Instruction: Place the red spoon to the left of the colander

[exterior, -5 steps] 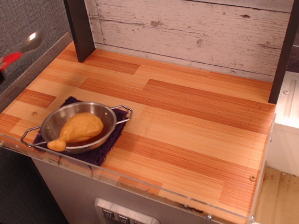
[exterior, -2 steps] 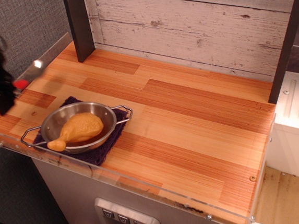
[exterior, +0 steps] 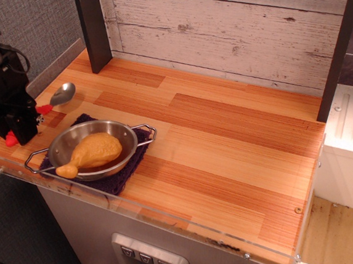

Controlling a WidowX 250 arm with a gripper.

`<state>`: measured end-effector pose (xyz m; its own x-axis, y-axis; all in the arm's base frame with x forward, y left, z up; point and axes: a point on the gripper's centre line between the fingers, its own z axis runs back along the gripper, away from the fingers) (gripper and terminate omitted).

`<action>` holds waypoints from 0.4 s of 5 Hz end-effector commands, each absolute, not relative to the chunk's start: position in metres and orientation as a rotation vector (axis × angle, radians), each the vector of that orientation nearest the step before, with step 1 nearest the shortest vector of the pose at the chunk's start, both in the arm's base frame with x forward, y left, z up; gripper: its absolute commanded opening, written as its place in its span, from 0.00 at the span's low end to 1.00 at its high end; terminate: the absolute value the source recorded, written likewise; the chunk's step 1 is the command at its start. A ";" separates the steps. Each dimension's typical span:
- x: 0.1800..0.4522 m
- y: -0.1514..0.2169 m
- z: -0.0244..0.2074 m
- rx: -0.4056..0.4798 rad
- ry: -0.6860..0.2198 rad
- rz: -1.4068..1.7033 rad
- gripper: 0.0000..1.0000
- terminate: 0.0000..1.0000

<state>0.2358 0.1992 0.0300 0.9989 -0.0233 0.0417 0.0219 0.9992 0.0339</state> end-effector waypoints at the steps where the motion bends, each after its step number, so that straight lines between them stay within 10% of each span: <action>1: 0.237 0.208 0.037 0.039 -0.044 0.001 0.00 0.00; 2: 0.236 0.208 0.038 0.031 -0.047 0.004 1.00 0.00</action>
<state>0.2388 0.2016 0.0242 0.9998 0.0032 0.0191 -0.0034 1.0000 0.0084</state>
